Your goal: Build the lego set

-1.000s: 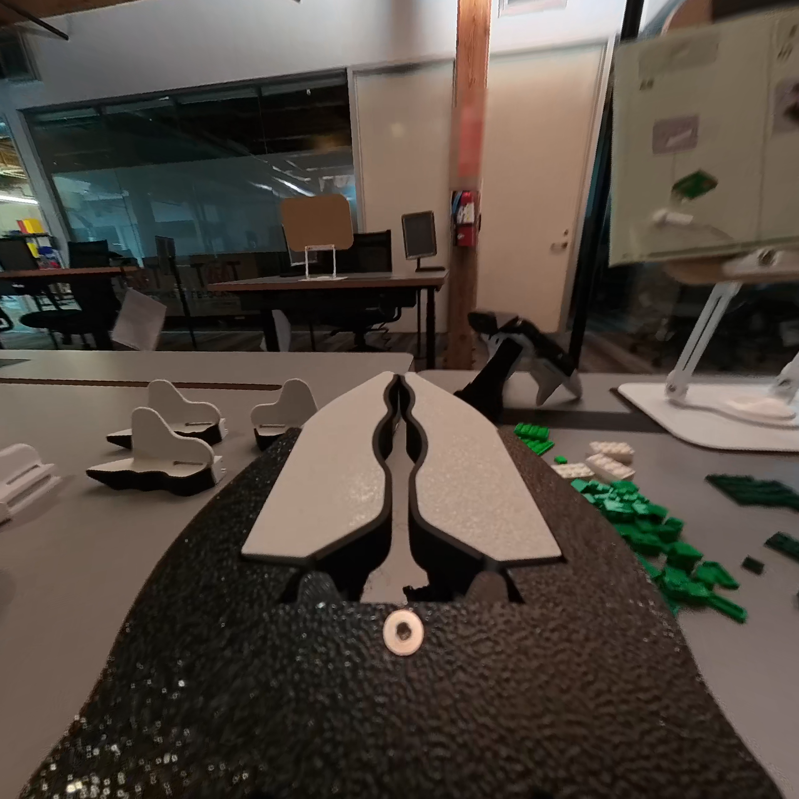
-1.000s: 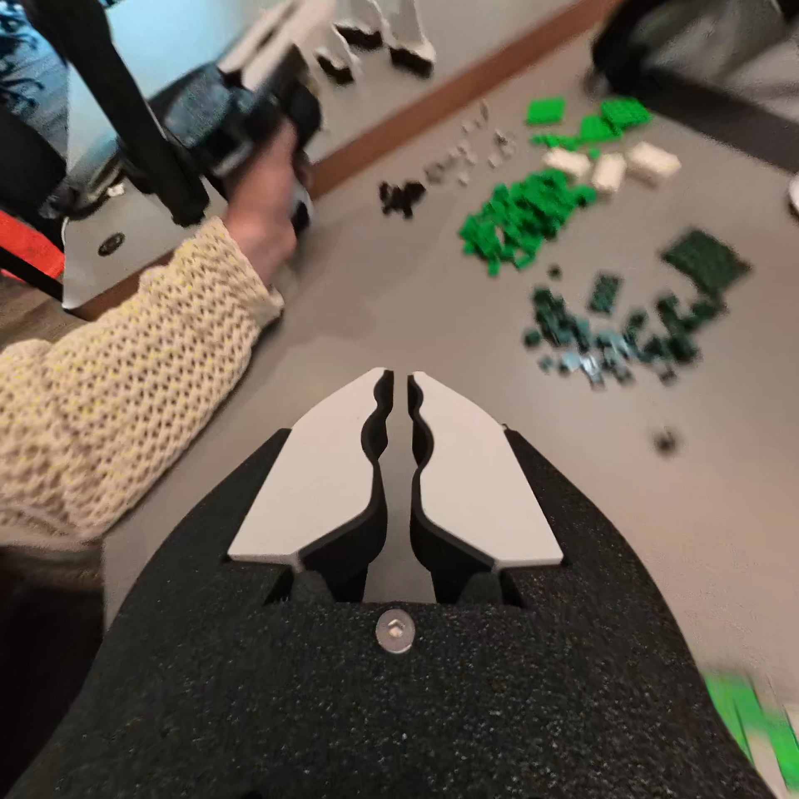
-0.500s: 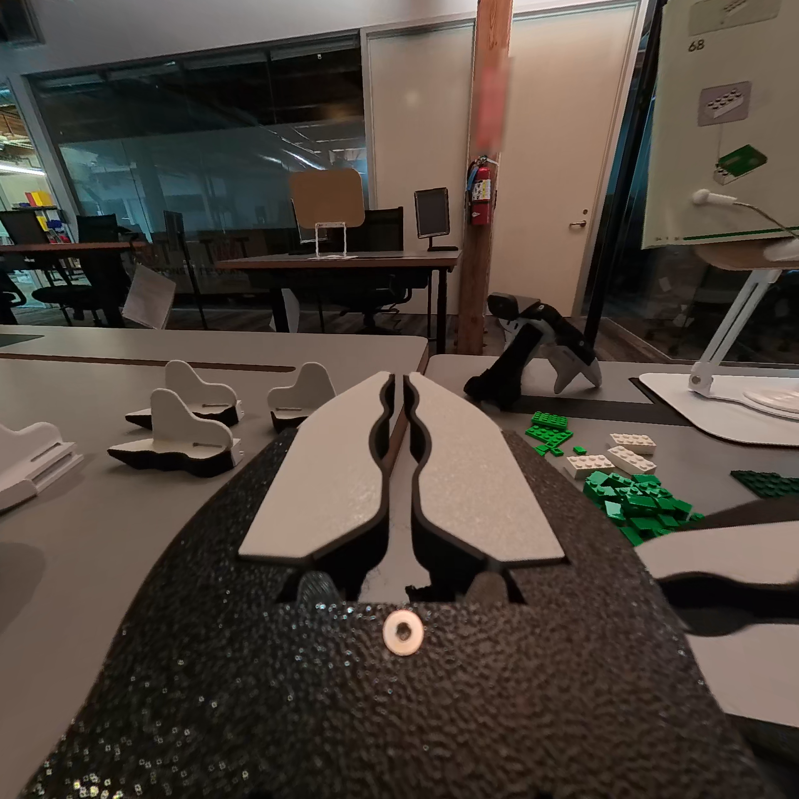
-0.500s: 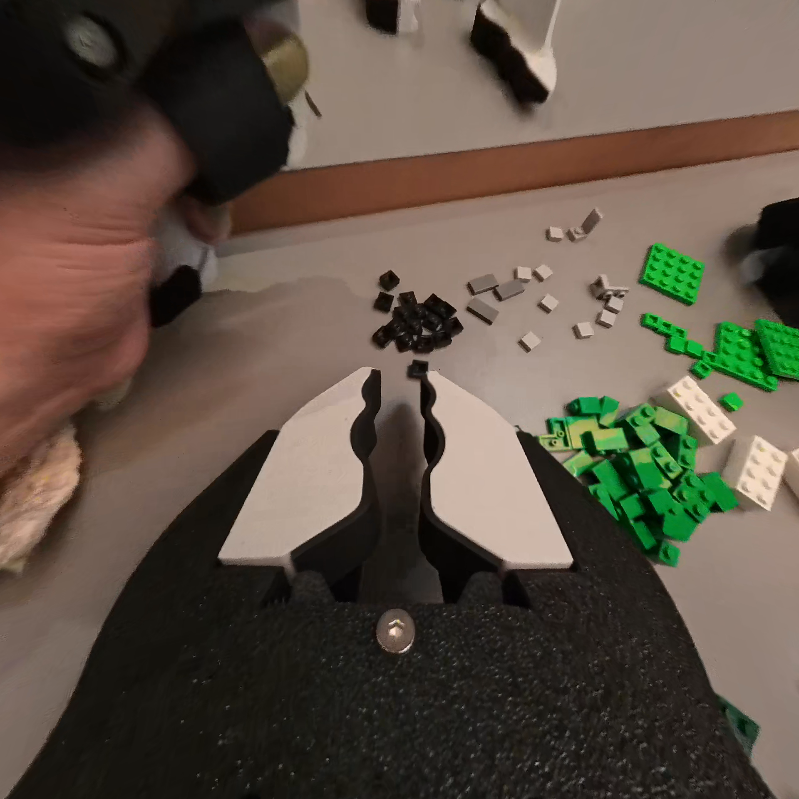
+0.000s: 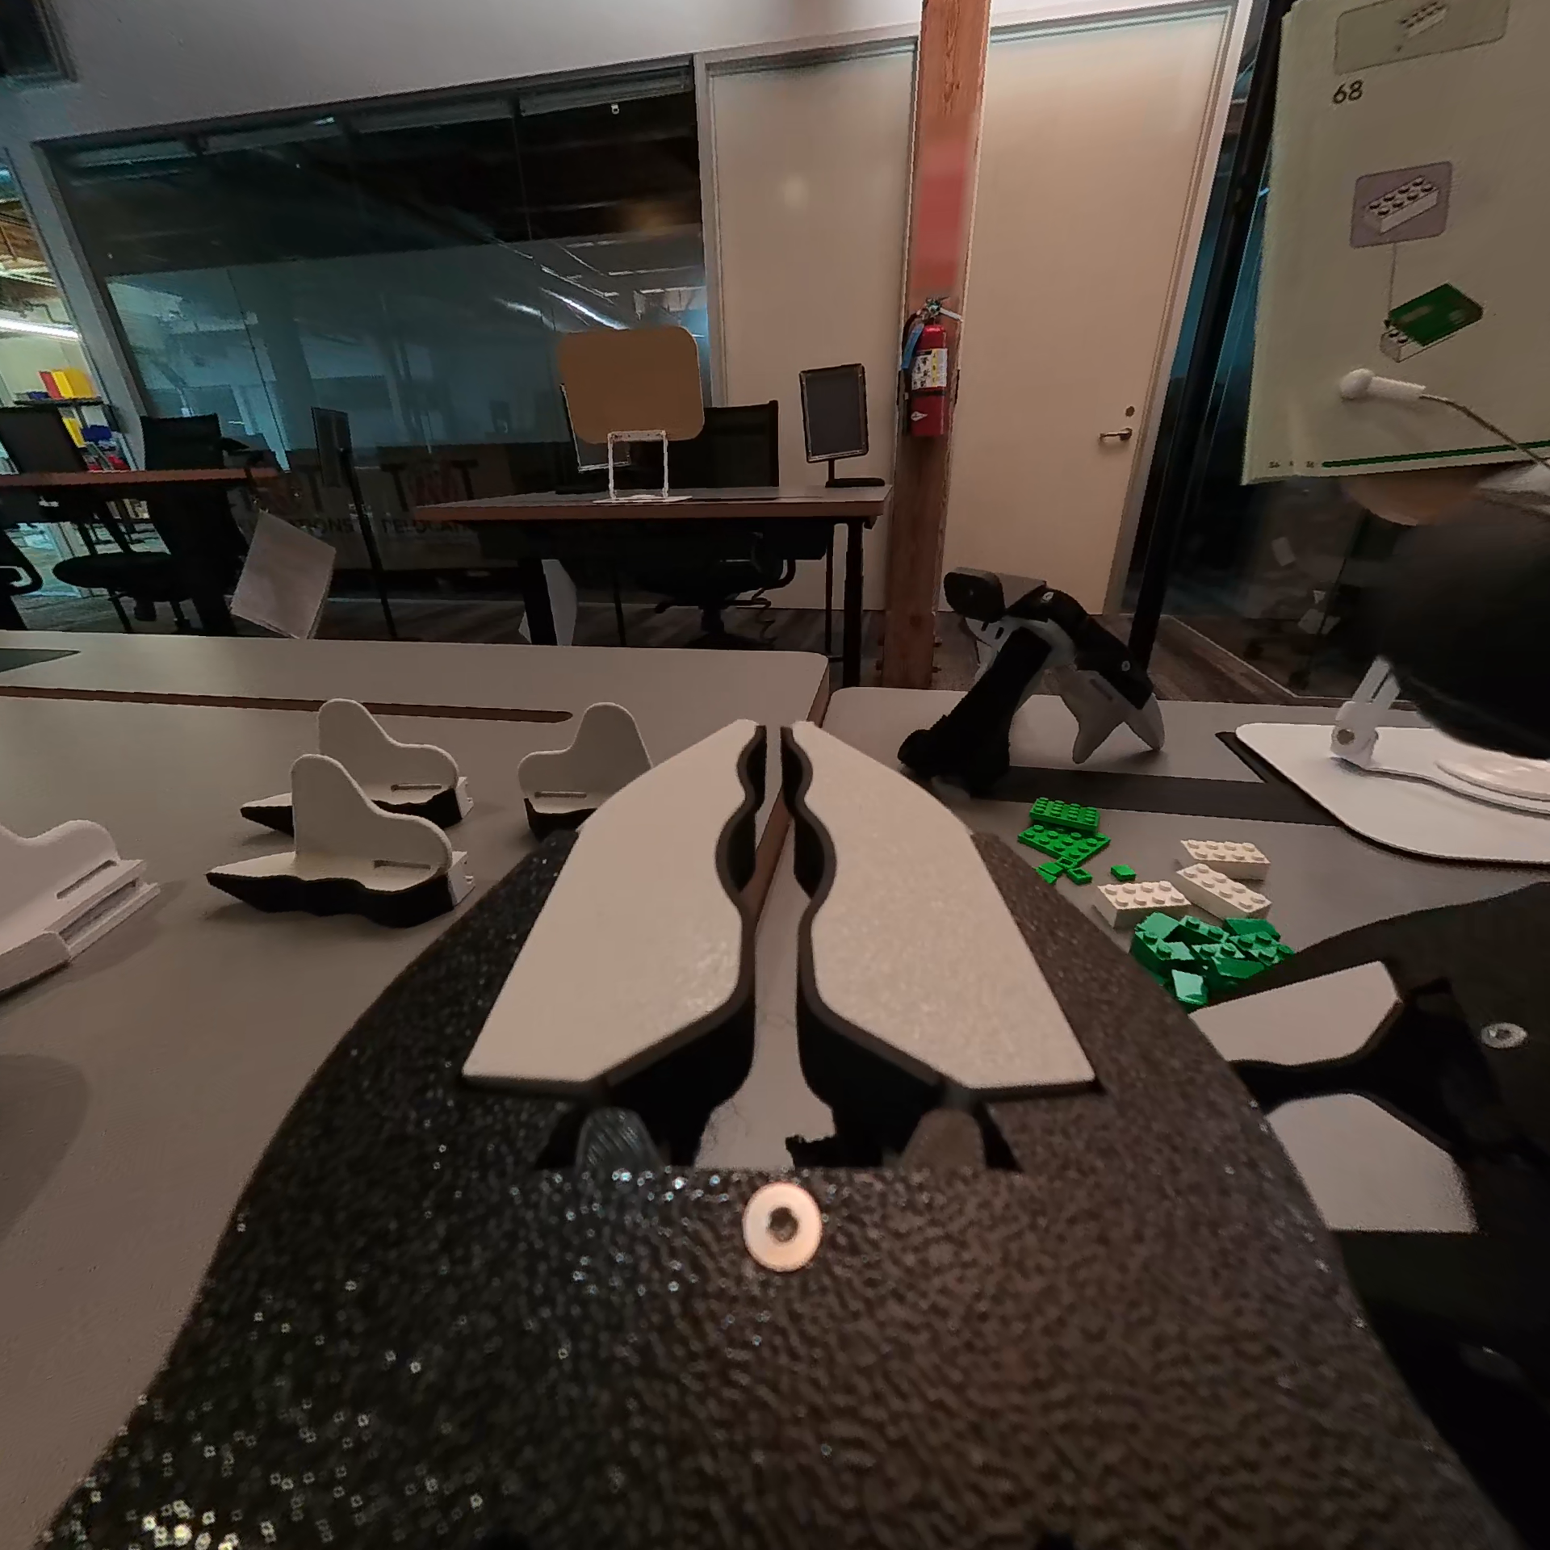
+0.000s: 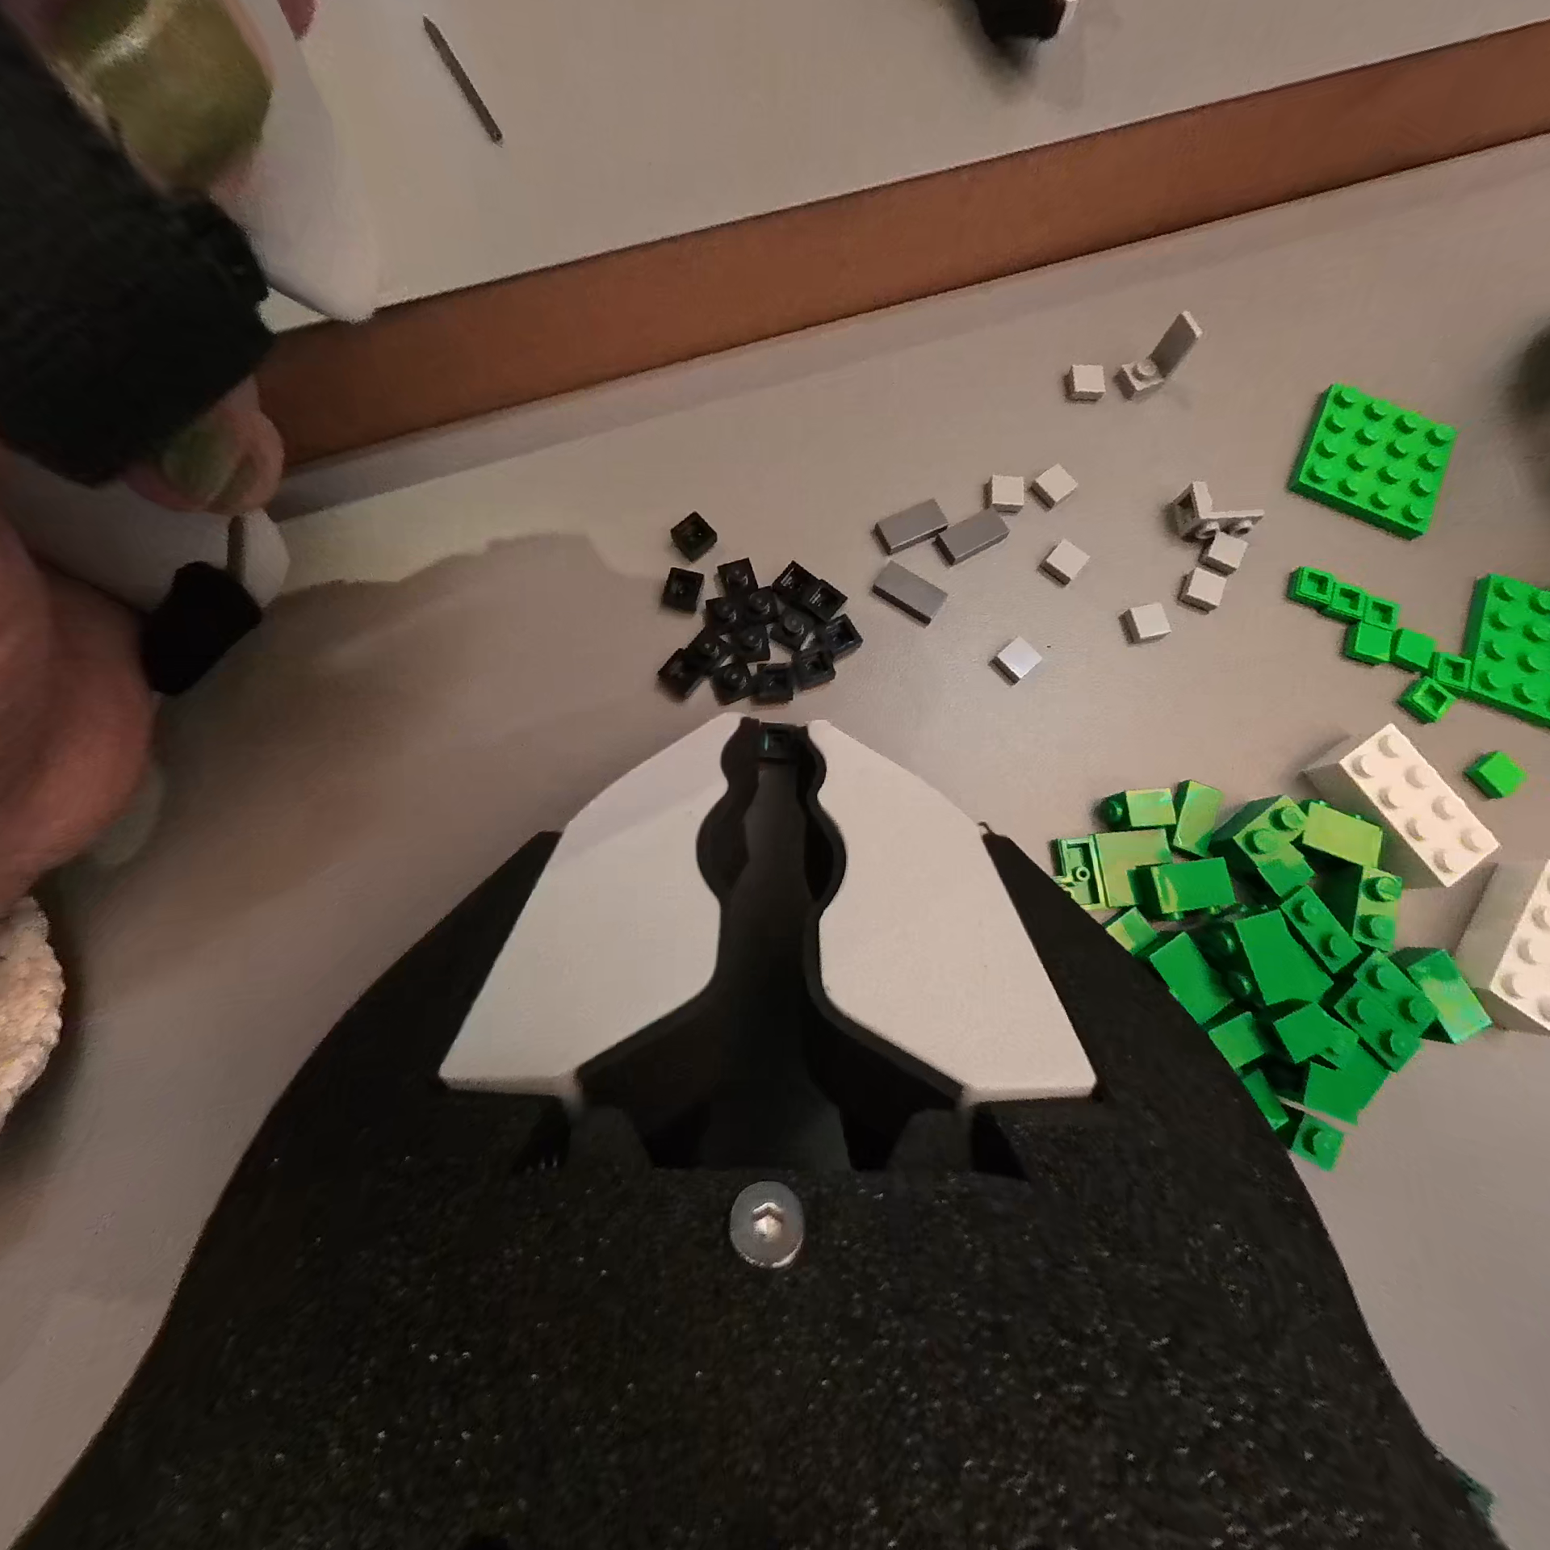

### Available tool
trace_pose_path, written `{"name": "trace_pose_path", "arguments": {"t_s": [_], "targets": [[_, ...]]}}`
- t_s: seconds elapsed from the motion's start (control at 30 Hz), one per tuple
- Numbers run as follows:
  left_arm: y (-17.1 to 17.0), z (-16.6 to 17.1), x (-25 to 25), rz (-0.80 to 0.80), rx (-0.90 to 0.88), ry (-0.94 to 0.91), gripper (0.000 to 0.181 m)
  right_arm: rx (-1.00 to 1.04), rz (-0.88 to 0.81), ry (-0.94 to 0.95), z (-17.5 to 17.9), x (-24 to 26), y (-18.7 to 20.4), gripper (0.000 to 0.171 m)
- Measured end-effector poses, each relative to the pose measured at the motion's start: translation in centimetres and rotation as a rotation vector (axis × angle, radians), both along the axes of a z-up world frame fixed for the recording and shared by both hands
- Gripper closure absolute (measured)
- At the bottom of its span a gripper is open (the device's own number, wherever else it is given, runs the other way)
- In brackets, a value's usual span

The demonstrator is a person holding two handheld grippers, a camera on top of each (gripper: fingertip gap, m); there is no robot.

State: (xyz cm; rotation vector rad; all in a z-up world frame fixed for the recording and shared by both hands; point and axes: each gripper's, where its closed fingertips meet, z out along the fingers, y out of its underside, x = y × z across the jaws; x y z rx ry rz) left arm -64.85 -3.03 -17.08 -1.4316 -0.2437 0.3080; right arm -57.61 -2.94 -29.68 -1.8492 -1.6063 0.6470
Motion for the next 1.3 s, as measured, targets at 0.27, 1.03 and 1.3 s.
{"name": "trace_pose_path", "arguments": {"t_s": [0.27,1.03,1.3], "targets": [[0.2,-0.1,0.2,-0.008,-0.008,0.007,0.179,0.006,-0.006,0.024,0.7,0.7,-0.4,0.163],[1.9,-0.5,4.7,-0.242,-0.065,0.055,0.167,0.266,-0.117,0.218,8.8,24.1,-4.8,0.163],[0.4,-1.7,9.2,-0.396,-0.152,0.026,0.159,0.212,-0.106,0.155,7.8,31.5,-6.2,0.164]]}}
